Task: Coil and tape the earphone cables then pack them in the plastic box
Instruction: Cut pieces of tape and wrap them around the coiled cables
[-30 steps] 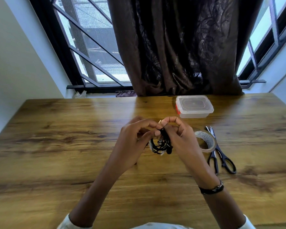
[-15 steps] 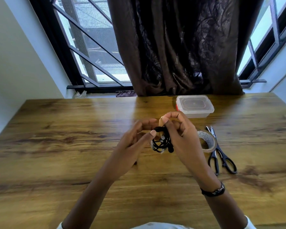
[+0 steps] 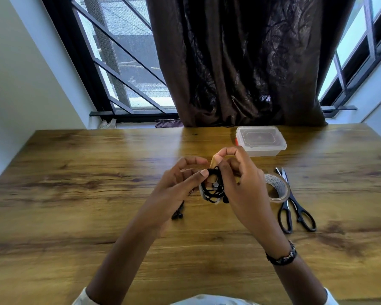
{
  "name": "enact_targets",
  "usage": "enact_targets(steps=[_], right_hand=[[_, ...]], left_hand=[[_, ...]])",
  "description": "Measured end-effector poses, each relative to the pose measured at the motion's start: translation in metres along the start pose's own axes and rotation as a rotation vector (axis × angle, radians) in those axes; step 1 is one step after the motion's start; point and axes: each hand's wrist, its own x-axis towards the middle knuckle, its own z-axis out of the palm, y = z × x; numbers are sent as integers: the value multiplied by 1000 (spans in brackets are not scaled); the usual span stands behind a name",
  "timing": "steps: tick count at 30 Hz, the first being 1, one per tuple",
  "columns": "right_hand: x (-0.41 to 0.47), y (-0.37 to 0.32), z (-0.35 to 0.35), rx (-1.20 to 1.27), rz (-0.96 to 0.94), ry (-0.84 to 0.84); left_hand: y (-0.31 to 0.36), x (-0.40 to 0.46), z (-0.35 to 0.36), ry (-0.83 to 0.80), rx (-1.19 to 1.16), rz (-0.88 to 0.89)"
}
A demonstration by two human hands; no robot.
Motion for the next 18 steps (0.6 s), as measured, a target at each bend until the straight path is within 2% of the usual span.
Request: enact_targets(steps=[6,11,18], right_hand=[[3,2,-3,-81,-69,-14],[11,3,-12,-49,-80,-125],[13,2,-13,-109,-240,-119]], left_hand=[[4,2,-3,4,2,-40],[5,3,-5,-28,58,-50],[5,7,-6,19,82,-44]])
